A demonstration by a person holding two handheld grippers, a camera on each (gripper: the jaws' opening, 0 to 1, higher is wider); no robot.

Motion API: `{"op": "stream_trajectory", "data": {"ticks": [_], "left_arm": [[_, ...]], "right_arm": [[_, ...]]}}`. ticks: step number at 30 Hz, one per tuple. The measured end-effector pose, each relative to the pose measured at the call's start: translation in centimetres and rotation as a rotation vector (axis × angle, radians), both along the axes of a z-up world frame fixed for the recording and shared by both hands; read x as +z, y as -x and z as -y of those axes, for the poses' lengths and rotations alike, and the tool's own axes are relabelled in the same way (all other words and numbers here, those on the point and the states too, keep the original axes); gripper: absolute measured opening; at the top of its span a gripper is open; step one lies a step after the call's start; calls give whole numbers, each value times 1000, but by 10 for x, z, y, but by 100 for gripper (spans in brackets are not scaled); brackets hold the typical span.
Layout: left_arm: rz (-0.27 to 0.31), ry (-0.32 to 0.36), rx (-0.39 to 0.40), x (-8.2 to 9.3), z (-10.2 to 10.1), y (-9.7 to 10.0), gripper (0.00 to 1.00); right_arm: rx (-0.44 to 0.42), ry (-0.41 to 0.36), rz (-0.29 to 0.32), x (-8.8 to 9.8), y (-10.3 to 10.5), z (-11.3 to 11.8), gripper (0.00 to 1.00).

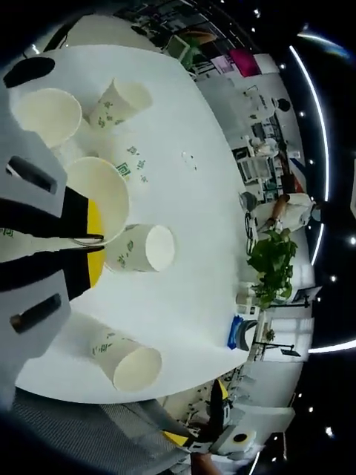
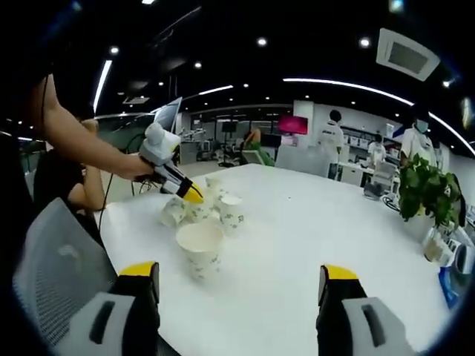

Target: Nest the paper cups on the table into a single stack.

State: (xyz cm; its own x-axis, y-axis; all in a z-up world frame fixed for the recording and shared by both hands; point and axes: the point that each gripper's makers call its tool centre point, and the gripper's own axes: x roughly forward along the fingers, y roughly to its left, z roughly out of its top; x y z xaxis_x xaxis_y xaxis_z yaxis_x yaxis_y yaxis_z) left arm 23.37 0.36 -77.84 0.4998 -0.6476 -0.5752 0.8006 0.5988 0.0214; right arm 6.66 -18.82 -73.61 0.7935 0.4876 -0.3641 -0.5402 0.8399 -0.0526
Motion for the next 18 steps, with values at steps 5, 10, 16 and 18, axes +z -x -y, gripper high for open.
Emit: {"op": "stream_trajectory", "data": {"ticks": [5, 10, 16, 18], "left_arm": [[18, -5, 51, 9, -2, 0, 0], [10, 24, 72, 16, -3, 7, 0], [37, 52, 71, 36, -2, 19, 0], [39, 73, 79, 42, 0, 21, 0]], "right_arm": [[5, -1, 1, 0, 1, -2, 90], [-2, -20, -29, -4, 1, -1, 91], [-3, -16, -32, -5, 1, -1, 92], [-6, -15, -28, -5, 1, 0, 92]]}}
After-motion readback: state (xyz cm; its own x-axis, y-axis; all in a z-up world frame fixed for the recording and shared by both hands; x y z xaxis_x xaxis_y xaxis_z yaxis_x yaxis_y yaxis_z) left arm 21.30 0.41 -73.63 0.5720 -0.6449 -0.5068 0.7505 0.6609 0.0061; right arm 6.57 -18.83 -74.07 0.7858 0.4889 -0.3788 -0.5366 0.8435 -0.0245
